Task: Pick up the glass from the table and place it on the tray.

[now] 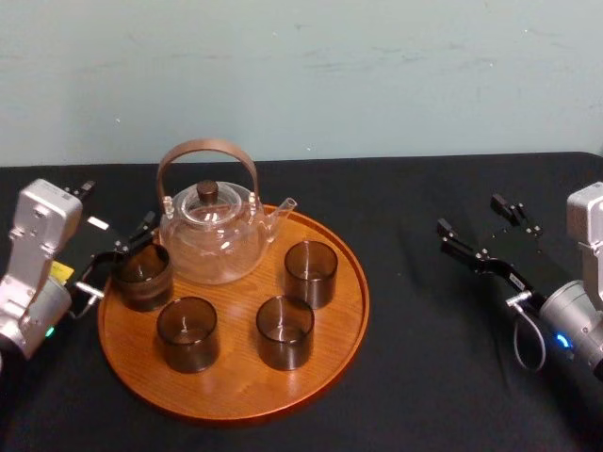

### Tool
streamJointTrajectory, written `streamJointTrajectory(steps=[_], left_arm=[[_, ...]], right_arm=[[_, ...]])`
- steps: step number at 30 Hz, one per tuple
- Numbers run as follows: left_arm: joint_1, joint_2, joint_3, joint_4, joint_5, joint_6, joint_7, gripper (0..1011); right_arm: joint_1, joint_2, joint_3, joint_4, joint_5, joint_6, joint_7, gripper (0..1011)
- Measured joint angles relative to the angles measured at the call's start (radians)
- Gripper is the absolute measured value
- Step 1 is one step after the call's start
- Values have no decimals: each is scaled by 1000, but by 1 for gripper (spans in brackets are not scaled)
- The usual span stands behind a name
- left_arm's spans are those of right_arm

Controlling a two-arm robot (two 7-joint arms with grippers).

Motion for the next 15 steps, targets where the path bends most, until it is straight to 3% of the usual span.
streamJointTrajectory(steps=[15], left_arm=[[0, 0, 0, 0, 0, 0, 0, 1002]], right_arm=[[0, 1, 0, -1, 2, 1, 0, 1002]])
